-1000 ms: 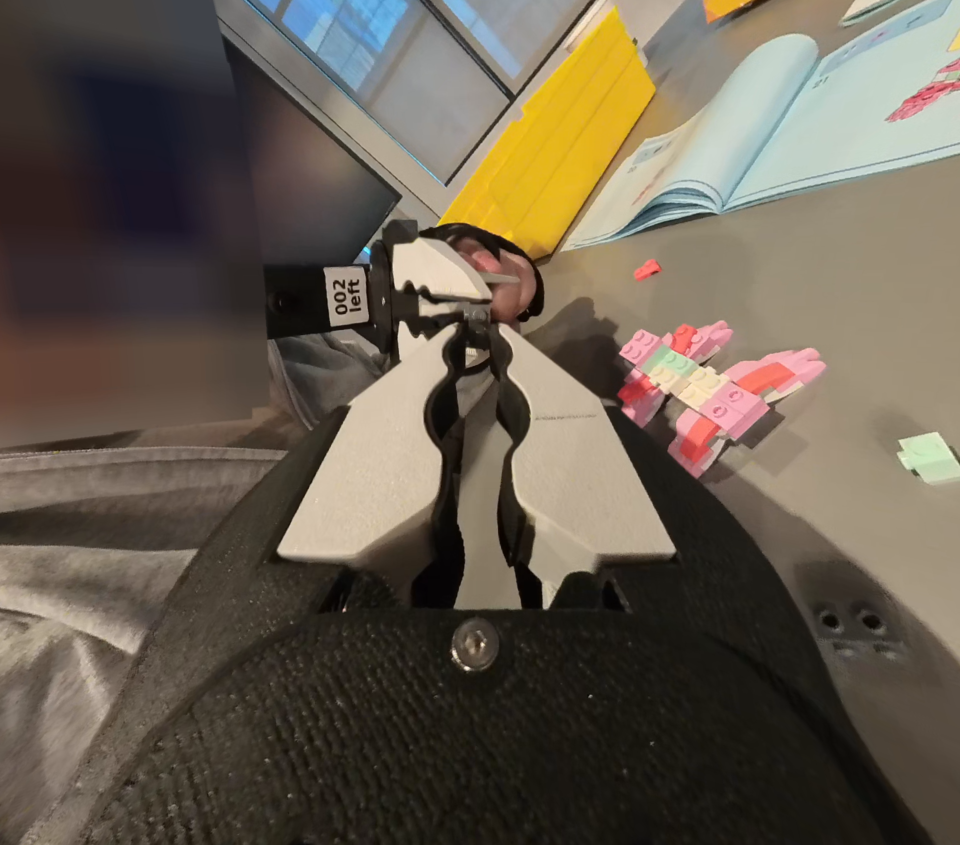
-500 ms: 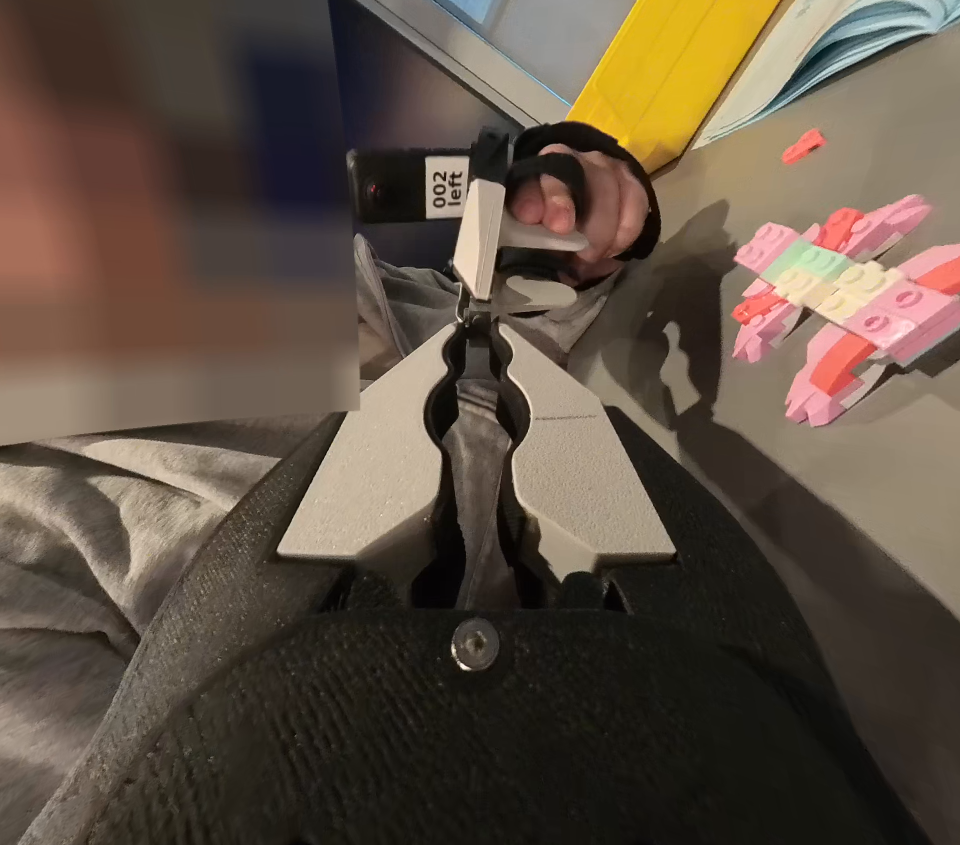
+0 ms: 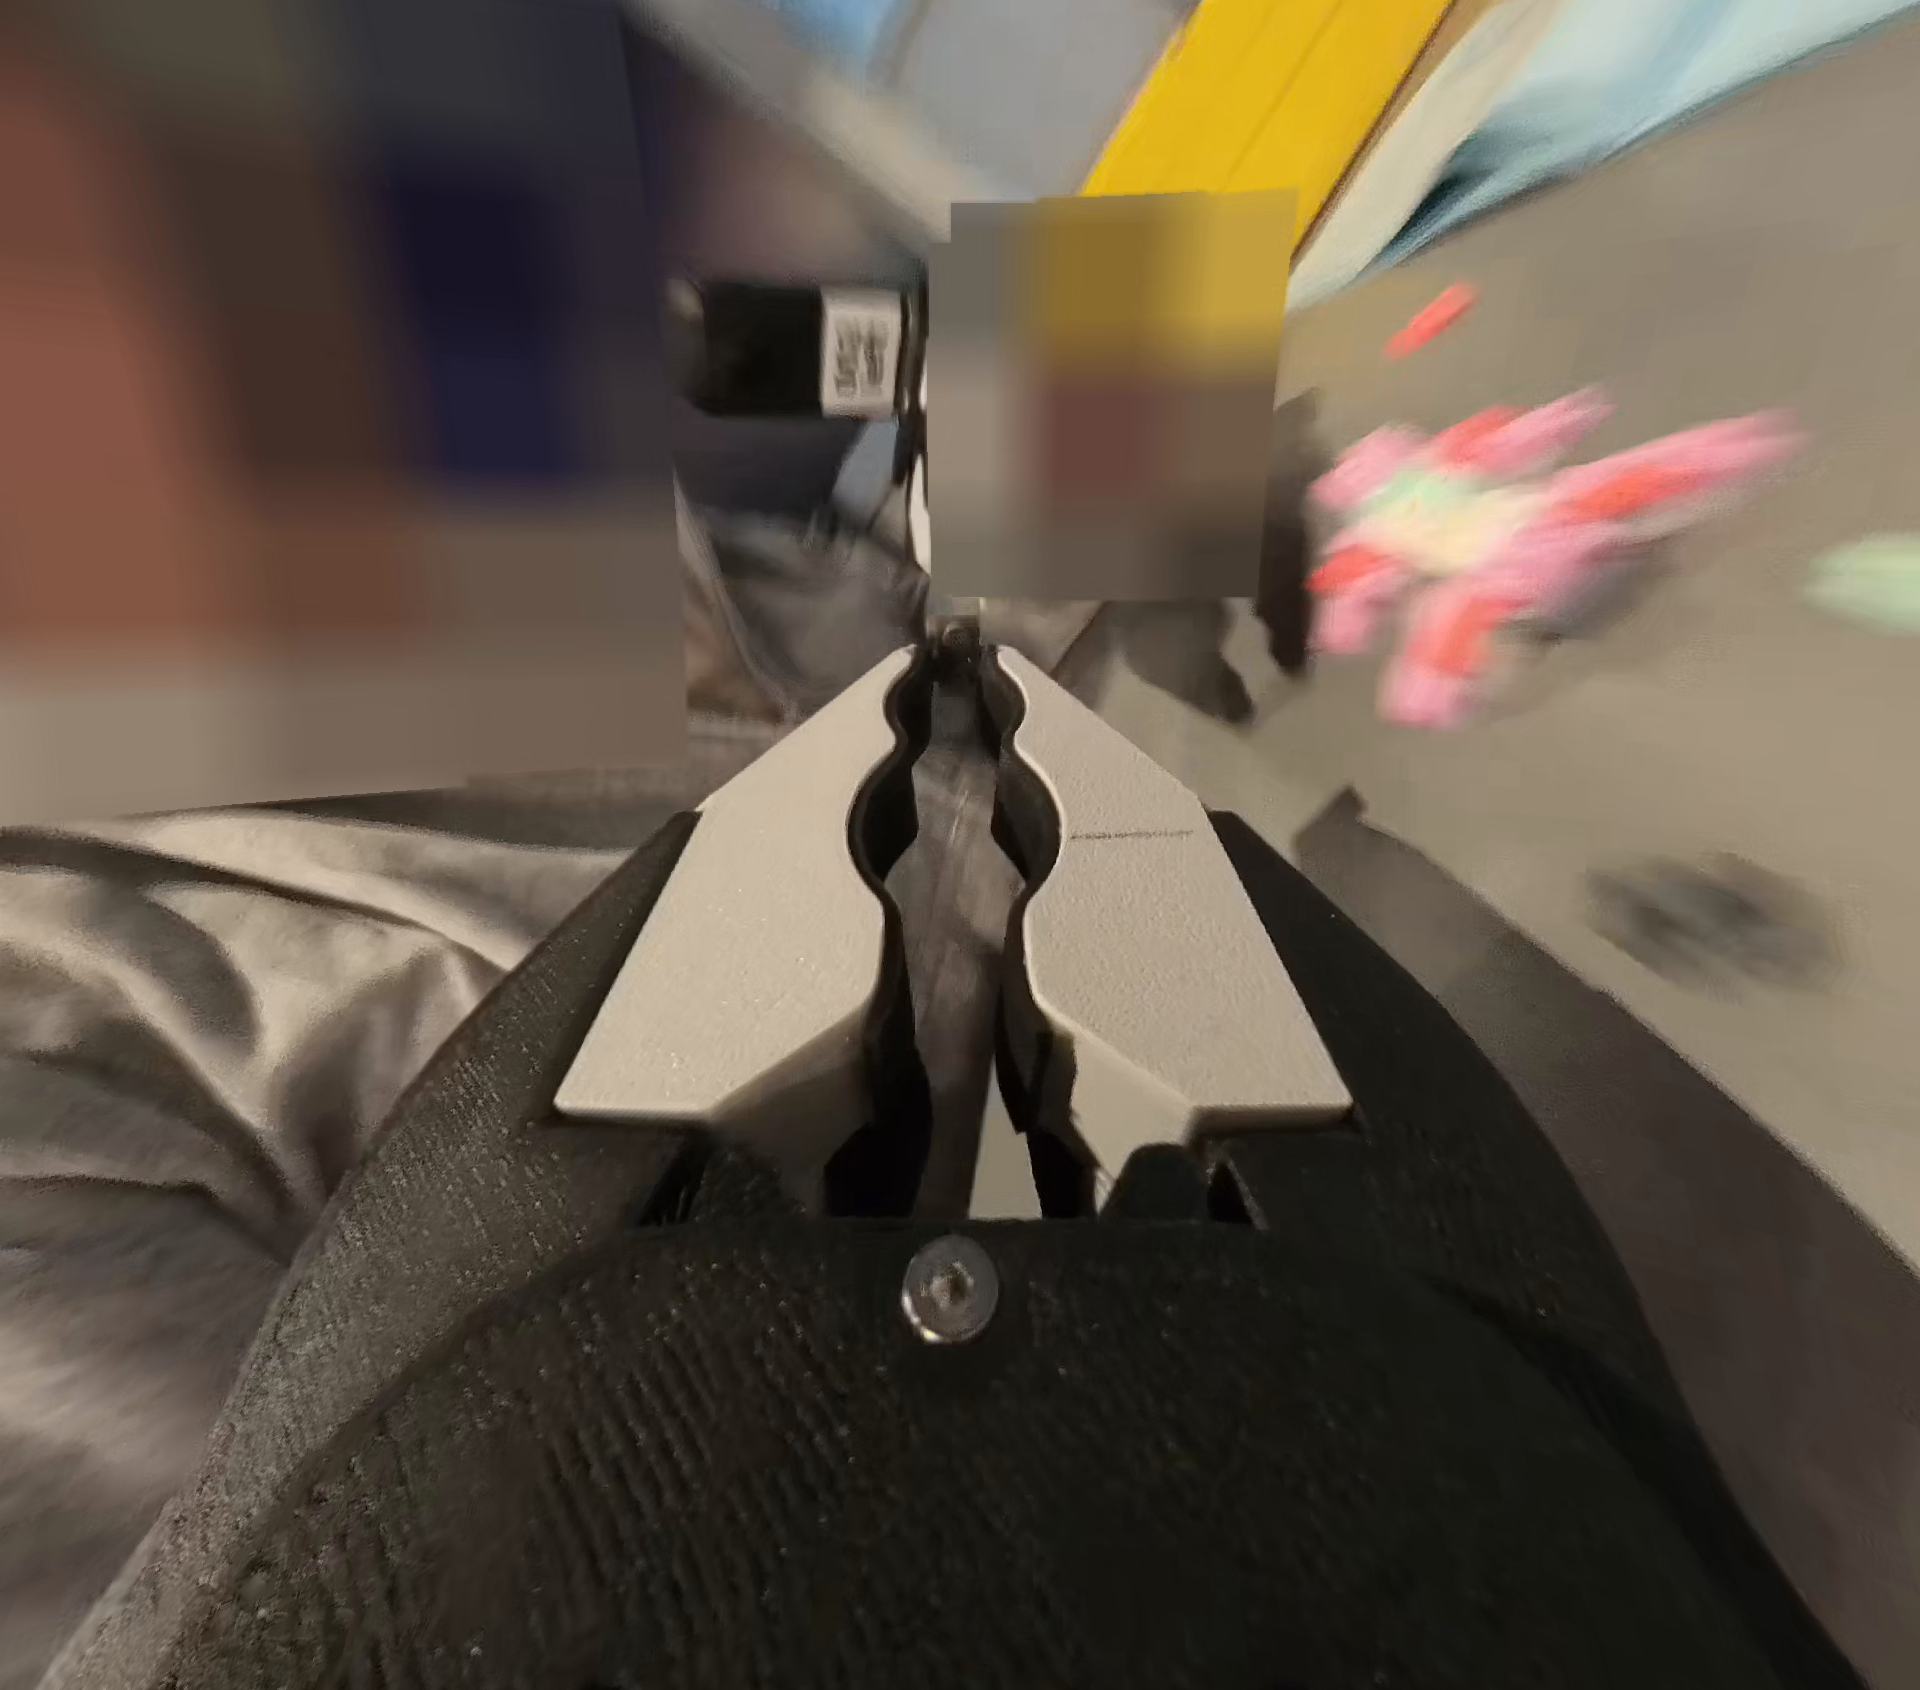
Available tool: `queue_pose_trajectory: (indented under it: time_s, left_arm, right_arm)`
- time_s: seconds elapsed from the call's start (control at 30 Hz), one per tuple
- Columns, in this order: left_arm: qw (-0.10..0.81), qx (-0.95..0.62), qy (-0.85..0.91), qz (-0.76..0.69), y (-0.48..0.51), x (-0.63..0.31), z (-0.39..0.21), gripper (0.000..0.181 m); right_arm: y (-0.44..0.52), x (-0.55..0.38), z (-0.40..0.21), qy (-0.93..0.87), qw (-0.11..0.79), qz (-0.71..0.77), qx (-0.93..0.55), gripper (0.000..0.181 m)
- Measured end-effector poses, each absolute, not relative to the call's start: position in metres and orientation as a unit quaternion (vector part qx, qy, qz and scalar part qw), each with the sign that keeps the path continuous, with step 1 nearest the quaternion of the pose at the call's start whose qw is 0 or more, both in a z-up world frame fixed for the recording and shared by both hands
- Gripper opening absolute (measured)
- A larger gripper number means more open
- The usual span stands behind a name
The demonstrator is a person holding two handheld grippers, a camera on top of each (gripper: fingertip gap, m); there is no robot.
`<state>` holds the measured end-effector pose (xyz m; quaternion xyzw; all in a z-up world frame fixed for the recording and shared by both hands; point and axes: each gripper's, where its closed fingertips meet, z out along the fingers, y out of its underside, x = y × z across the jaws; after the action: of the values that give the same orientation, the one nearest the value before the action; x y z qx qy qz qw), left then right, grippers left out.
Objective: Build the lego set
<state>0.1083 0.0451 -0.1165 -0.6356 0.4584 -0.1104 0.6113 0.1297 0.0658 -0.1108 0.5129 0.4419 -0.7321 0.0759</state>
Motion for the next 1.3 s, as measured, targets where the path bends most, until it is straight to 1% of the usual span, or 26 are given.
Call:
queue_pose_trajectory:
  time_s: [0.07, 0.1, 0.2, 0.3, 0.4, 0.57, 0.6, 0.67, 0.77, 0.83, 0.97, 1.03, 1.1, 1.13, 1.3]
  left_arm:
    - [0.636, -0.647, 0.394, -0.147, 0.045, 0.077, -0.102, 0.015]
    - [0.644, -0.650, 0.374, -0.155, 0.047, 0.067, -0.099, 0.015]
    - [0.647, -0.655, 0.360, -0.150, 0.056, 0.066, -0.099, 0.015]
    - [0.648, -0.653, 0.372, -0.119, 0.061, 0.076, -0.102, 0.015]
    - [0.650, -0.652, 0.377, -0.100, 0.061, 0.079, -0.105, 0.015]
    - [0.648, -0.653, 0.379, -0.100, 0.059, 0.080, -0.108, 0.015]
    - [0.648, -0.652, 0.381, -0.097, 0.060, 0.081, -0.109, 0.015]
    - [0.649, -0.651, 0.385, -0.089, 0.060, 0.081, -0.109, 0.015]
    - [0.654, -0.653, 0.376, -0.070, 0.063, 0.077, -0.108, 0.015]
    - [0.659, -0.655, 0.366, -0.053, 0.066, 0.072, -0.106, 0.015]
    - [0.672, -0.644, 0.362, -0.051, 0.065, 0.073, -0.101, 0.015]
    - [0.682, -0.633, 0.363, -0.050, 0.063, 0.075, -0.096, 0.015]
    - [0.693, -0.619, 0.365, -0.062, 0.060, 0.080, -0.091, 0.015]
    - [0.695, -0.612, 0.370, -0.069, 0.058, 0.084, -0.090, 0.015]
    - [0.703, -0.591, 0.387, -0.085, 0.051, 0.094, -0.088, 0.015]
  right_arm:
    - [0.102, 0.142, -0.113, 0.414, 0.031, -0.721, 0.554, 0.006]
    - [0.110, 0.146, -0.124, 0.434, 0.008, -0.685, 0.585, 0.007]
    - [0.115, 0.154, -0.165, 0.577, -0.047, -0.499, 0.645, 0.007]
    - [0.136, 0.160, -0.190, 0.687, -0.104, -0.289, 0.659, 0.007]
    - [0.138, 0.163, -0.199, 0.743, -0.091, -0.177, 0.639, 0.007]
    - [0.137, 0.157, -0.201, 0.774, -0.074, -0.122, 0.617, 0.008]
    - [0.138, 0.157, -0.202, 0.775, -0.073, -0.117, 0.616, 0.015]
    - [0.137, 0.155, -0.201, 0.774, -0.072, -0.121, 0.617, 0.024]
    - [0.134, 0.153, -0.197, 0.759, -0.072, -0.154, 0.628, 0.032]
    - [0.140, 0.152, -0.191, 0.739, -0.087, -0.166, 0.647, 0.038]
    - [0.138, 0.138, -0.169, 0.694, -0.123, -0.250, 0.664, 0.037]
    - [0.119, 0.118, -0.147, 0.664, -0.138, -0.353, 0.645, 0.028]
    - [0.088, 0.099, -0.115, 0.616, -0.122, -0.488, 0.606, 0.021]
    - [0.076, 0.093, -0.103, 0.594, -0.106, -0.538, 0.589, 0.020]
    - [0.039, 0.083, -0.084, 0.541, 0.008, -0.643, 0.542, 0.019]
